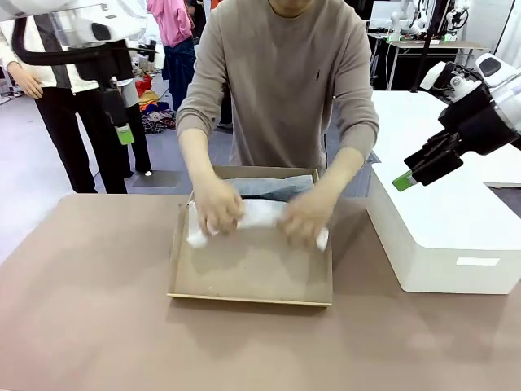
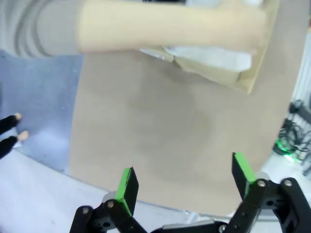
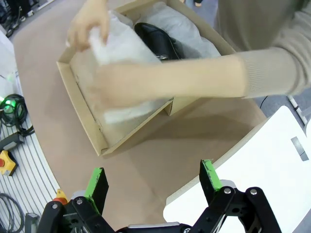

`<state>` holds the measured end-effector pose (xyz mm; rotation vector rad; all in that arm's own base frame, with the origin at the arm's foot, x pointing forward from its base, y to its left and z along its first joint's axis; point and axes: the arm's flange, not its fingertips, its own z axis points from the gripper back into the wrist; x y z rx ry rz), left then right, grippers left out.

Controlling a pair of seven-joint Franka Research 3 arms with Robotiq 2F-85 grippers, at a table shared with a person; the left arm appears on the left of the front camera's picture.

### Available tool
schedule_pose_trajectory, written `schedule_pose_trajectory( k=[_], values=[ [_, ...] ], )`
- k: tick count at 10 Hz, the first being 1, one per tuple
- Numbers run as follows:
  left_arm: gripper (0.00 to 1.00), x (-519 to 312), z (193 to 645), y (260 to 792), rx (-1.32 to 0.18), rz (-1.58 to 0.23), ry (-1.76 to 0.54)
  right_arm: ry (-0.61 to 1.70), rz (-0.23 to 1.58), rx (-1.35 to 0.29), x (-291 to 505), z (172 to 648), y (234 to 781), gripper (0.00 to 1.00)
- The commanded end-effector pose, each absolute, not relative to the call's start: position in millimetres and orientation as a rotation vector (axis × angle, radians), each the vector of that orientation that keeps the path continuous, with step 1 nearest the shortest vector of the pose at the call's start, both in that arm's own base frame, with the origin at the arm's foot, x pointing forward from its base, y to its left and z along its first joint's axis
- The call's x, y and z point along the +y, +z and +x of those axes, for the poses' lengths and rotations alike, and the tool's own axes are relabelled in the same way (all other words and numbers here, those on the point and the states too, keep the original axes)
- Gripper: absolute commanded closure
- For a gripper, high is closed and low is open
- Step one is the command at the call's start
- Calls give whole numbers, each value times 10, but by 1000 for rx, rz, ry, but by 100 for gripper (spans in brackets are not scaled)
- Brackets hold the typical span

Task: Pack the shoes into the box.
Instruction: Close the Shoes Box.

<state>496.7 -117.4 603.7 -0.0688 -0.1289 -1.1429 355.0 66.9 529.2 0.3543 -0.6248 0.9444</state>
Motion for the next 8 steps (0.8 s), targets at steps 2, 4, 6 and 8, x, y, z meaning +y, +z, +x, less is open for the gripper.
schedule_pose_trajectory(
  k=[2, 4, 6, 8],
  values=[
    [0, -865, 4855, 5801, -254, -177, -1210, 947, 370, -635, 669, 3565, 5288, 0],
    [15, -760, 4863, 5707, -292, -194, -1259, 947, 370, -635, 669, 3565, 5288, 0],
    [54, -684, 4937, 5661, -305, -203, -1300, 947, 370, -635, 669, 3565, 5288, 0],
    [92, -649, 5007, 5634, -290, -207, -1351, 947, 370, -635, 669, 3565, 5288, 0]
  ],
)
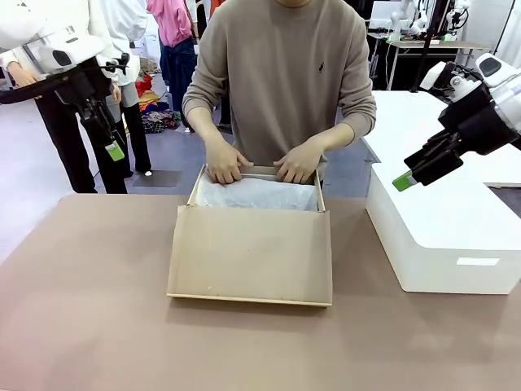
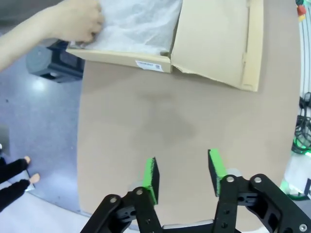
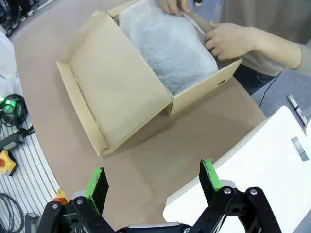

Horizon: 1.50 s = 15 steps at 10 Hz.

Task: Pack the shoes into the box.
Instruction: Close the Shoes Box.

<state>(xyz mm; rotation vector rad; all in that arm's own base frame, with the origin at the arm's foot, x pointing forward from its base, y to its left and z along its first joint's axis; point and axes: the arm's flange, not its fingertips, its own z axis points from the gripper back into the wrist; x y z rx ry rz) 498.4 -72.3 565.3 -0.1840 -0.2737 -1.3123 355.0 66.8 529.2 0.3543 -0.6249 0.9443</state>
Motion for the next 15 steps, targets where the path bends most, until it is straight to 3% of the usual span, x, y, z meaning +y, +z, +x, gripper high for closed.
schedule_pose_trajectory(
  k=[1, 15],
  values=[
    [100, -676, 5072, 5631, -281, -209, -1374, 947, 370, -635, 669, 3565, 5288, 0],
    [100, -735, 5164, 5568, -270, -202, -1420, 947, 370, -635, 669, 3565, 5288, 0]
  ],
)
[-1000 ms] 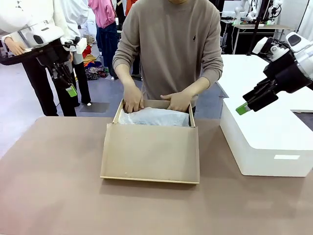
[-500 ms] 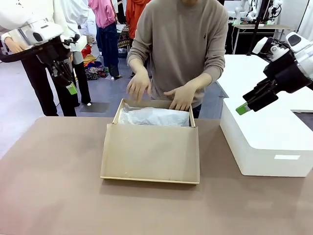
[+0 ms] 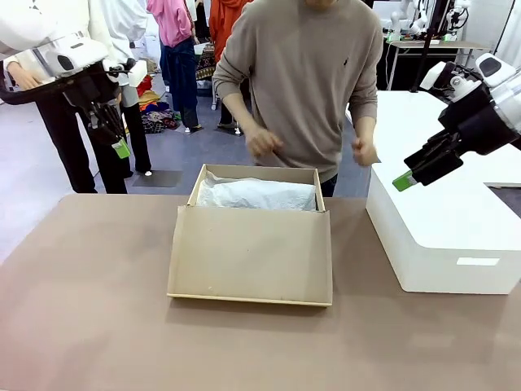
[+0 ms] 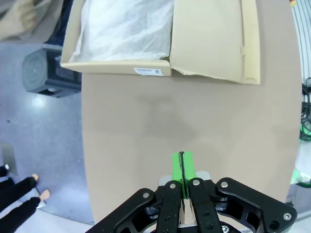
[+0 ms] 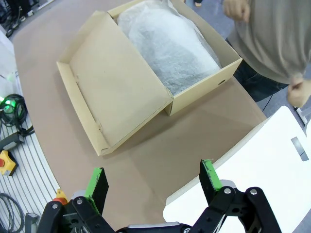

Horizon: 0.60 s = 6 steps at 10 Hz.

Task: Pack the shoes into the box.
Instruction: Close the Shoes Box.

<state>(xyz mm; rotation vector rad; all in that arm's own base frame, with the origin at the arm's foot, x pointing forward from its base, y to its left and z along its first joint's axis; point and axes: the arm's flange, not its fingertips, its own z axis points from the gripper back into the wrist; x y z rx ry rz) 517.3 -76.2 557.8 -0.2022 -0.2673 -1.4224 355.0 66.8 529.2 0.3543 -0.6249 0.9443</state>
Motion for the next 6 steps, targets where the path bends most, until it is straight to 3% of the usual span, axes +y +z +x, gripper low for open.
schedule_pose_trajectory(
  k=[1, 4, 6],
  values=[
    [100, -763, 5173, 5578, -267, -202, -1423, 947, 370, -635, 669, 3565, 5288, 0],
    [100, -578, 5408, 5360, -230, -410, -1627, 947, 370, -635, 669, 3565, 5288, 0],
    [100, -516, 5576, 5132, -181, -526, -1624, 947, 370, -635, 669, 3565, 5288, 0]
  ],
)
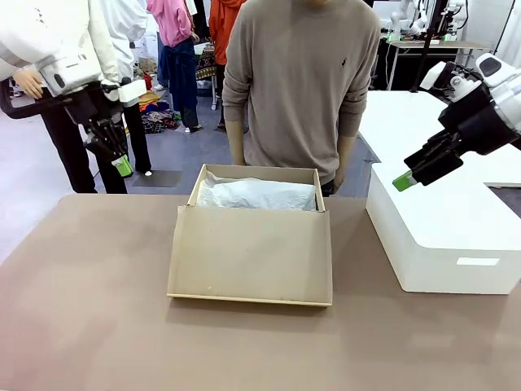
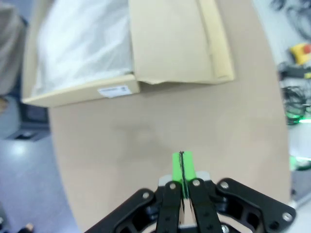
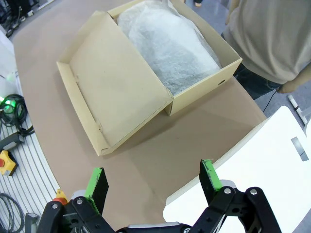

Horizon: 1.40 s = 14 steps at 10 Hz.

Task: Pack the shoes into the box.
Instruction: Close the Shoes Box.

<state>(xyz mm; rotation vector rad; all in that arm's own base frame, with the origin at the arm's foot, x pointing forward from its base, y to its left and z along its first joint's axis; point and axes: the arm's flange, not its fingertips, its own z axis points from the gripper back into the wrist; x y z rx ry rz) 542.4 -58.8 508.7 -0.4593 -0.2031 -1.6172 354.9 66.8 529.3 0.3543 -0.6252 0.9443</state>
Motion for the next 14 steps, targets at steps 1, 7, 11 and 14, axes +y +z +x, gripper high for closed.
schedule_pose_trajectory(
  k=[1, 7, 11, 14],
  values=[
    [100, -519, 5647, 5023, -161, -553, -1625, 947, 370, -635, 669, 3565, 5288, 0],
    [100, -626, 5907, 4319, -86, -768, -1564, 947, 370, -635, 669, 3565, 5288, 0],
    [100, -693, 5912, 3987, -60, -836, -1551, 947, 370, -635, 669, 3565, 5288, 0],
    [100, -685, 5887, 3972, -58, -793, -1569, 947, 370, -635, 669, 3565, 5288, 0]
  ],
)
